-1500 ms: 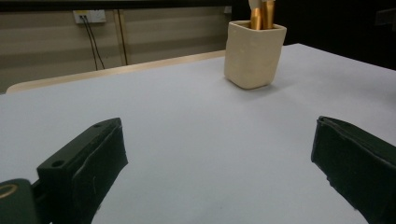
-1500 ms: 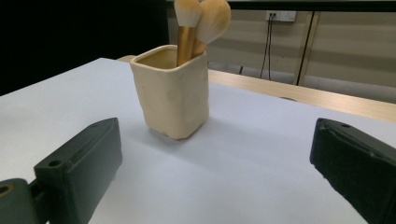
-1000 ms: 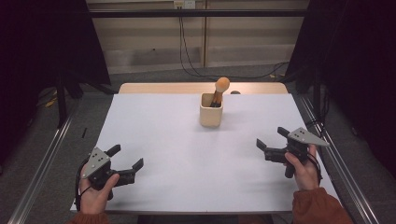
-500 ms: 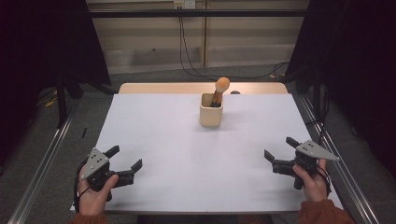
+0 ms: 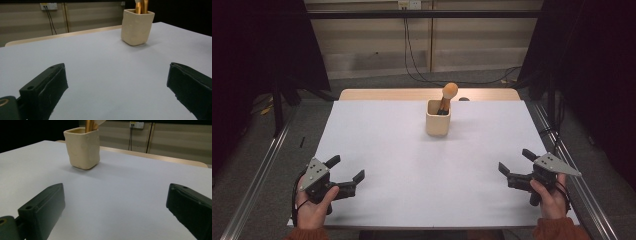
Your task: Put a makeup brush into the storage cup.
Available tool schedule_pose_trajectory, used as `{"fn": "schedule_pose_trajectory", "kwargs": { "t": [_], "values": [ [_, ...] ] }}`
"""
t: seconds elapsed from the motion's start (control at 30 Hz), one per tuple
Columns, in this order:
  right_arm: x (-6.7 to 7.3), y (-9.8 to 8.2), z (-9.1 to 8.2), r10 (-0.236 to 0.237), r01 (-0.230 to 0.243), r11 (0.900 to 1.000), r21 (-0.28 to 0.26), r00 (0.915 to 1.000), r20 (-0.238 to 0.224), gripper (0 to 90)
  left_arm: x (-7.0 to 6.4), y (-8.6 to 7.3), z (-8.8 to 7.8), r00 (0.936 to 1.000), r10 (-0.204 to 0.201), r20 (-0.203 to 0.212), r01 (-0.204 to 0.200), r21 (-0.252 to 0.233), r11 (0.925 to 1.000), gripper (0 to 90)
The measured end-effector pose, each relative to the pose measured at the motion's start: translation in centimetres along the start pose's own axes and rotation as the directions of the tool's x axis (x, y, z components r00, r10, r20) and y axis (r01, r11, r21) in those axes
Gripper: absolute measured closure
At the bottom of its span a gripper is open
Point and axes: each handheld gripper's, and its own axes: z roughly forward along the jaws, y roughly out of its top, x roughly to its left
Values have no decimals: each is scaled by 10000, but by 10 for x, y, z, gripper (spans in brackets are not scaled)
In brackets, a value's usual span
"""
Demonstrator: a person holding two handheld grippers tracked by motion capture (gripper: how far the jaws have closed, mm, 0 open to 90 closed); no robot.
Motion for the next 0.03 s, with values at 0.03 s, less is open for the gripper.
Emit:
{"fn": "schedule_pose_trajectory", "kwargs": {
  "t": [0.03],
  "values": [
    [0,0,0,15,-15,10000,-15,10000,10,18,0,0,0,10000,40,2,-40,11,10000,27]
  ]
}}
